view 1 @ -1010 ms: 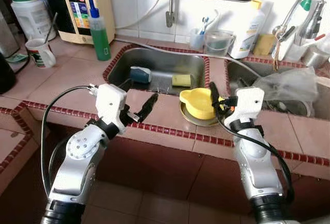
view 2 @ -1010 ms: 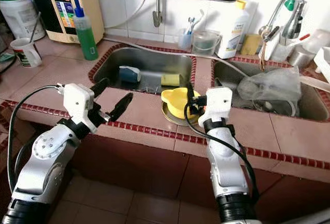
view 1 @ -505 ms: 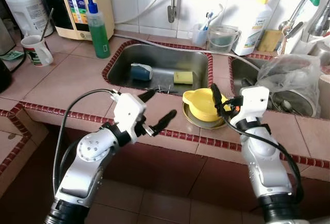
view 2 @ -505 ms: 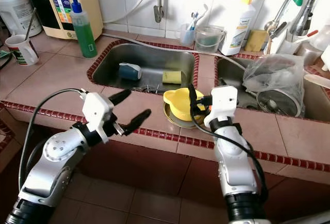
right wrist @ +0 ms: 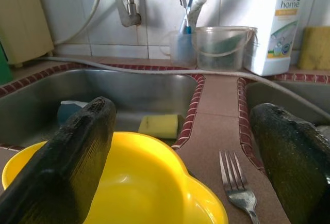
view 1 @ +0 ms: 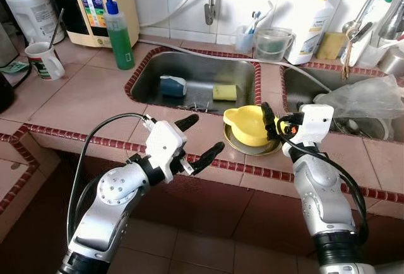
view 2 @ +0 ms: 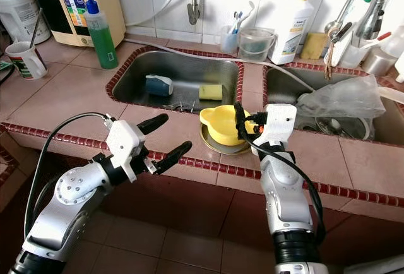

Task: Kitchen organization

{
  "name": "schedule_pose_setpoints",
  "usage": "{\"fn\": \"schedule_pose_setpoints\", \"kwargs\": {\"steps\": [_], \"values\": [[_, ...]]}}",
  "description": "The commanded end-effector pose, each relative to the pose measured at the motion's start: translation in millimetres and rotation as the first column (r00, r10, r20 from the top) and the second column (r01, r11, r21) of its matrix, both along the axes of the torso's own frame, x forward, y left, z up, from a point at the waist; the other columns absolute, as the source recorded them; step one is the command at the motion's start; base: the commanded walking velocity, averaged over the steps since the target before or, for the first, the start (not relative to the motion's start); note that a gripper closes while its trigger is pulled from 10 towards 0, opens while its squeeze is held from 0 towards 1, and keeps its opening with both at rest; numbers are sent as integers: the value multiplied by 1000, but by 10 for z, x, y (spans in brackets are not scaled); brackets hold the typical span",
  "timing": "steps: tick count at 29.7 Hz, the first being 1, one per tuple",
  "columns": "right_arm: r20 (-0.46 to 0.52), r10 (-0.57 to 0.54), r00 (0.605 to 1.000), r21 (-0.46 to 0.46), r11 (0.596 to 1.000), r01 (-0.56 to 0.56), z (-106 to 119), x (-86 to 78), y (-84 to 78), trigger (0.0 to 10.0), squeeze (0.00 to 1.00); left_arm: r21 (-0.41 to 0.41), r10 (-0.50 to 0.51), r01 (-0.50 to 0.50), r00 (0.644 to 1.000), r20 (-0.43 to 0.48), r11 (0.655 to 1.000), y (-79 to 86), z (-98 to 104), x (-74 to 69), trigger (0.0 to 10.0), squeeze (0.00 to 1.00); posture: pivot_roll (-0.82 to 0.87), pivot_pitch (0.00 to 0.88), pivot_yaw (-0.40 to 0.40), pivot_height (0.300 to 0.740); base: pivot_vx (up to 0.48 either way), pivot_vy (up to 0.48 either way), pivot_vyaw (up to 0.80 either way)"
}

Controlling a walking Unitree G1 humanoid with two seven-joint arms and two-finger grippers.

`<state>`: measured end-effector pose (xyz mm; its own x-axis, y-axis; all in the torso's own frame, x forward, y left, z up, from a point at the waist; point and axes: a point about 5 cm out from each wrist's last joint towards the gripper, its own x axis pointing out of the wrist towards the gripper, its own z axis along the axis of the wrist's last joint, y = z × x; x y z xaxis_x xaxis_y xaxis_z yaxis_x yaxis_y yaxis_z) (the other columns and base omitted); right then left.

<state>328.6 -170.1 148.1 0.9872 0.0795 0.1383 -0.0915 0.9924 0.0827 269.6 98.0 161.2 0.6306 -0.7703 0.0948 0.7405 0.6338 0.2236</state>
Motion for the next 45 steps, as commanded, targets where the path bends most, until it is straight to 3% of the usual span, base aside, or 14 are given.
{"fn": "schedule_pose_setpoints", "kwargs": {"steps": [1,13,29,38,45], "values": [[-10,-4,1000,23,1000,5,12,16,11,10000,0,24,-35,34,999,19,999,-48,34,-44,10000,0,-76,70,-22,740,0,0,0],[-80,22,997,57,998,-18,-197,-176,164,10000,0,10,-62,62,998,21,998,-95,74,-97,10000,0,-77,74,-25,740,0,0,0],[-65,37,997,69,997,-33,-188,-266,197,10000,0,12,-78,78,997,20,997,-113,77,-120,10000,0,-75,64,-28,740,0,0,0],[-42,25,999,155,988,-18,-190,-337,198,10000,0,15,-89,89,996,20,996,-116,76,-125,10000,0,-80,56,-24,740,0,0,0],[55,35,998,251,967,-48,-55,-376,194,10000,0,19,-103,103,994,20,995,-128,81,-122,10000,0,-84,54,-12,740,0,0,0]]}}
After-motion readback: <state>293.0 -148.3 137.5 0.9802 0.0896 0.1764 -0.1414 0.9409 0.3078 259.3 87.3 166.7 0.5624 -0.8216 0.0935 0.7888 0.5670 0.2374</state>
